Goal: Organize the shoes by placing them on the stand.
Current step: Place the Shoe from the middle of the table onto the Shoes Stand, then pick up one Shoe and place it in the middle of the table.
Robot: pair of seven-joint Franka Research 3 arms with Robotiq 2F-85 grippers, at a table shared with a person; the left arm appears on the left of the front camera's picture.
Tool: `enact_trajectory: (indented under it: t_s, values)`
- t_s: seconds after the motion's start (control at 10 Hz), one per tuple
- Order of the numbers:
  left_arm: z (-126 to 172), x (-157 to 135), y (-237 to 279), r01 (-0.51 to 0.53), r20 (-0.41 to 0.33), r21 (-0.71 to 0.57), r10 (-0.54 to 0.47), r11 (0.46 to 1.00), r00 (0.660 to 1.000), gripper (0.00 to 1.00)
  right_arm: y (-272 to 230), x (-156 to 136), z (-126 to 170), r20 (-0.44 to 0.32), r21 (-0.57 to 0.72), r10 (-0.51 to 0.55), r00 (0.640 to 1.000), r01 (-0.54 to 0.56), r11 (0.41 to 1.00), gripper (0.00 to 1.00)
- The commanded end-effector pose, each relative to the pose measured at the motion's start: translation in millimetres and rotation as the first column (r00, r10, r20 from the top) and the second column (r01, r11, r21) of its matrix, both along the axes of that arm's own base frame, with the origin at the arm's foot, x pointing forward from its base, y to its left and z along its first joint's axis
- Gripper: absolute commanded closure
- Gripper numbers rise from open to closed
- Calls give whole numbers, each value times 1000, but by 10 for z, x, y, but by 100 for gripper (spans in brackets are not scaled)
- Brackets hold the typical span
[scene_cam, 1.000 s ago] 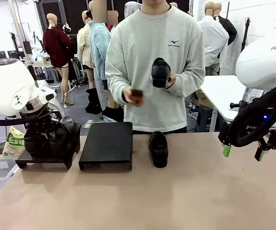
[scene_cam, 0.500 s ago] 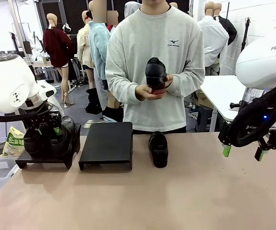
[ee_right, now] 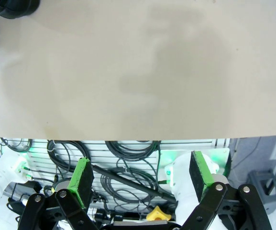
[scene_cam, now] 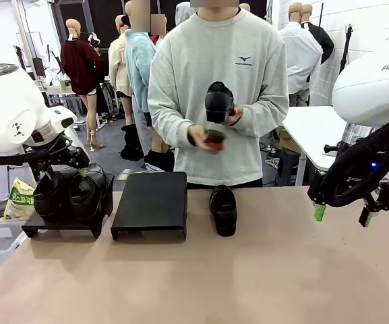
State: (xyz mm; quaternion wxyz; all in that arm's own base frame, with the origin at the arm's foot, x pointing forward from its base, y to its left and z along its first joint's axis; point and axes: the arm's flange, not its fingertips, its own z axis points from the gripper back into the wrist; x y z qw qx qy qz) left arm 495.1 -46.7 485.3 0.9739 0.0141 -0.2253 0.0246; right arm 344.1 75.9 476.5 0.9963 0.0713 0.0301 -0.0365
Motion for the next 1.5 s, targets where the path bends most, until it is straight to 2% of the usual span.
enact_trajectory:
  t_s: [0.0,1.1,1.2,1.4]
  values:
    - [-29,14,-2,2,-4,2,-2,1000,1000,0,31,34,1,10,20,2,1000,-2,1000,0]
    - [-31,9,0,1,-6,0,-1,1000,1000,0,31,34,1,10,20,2,1000,-2,1000,0]
    - [115,-154,-269,113,-8,-20,-113,993,994,0,31,34,1,10,20,2,1000,-2,1000,0]
    - [411,-442,-551,240,-57,-78,-244,968,968,0,31,34,1,10,20,2,1000,-2,1000,0]
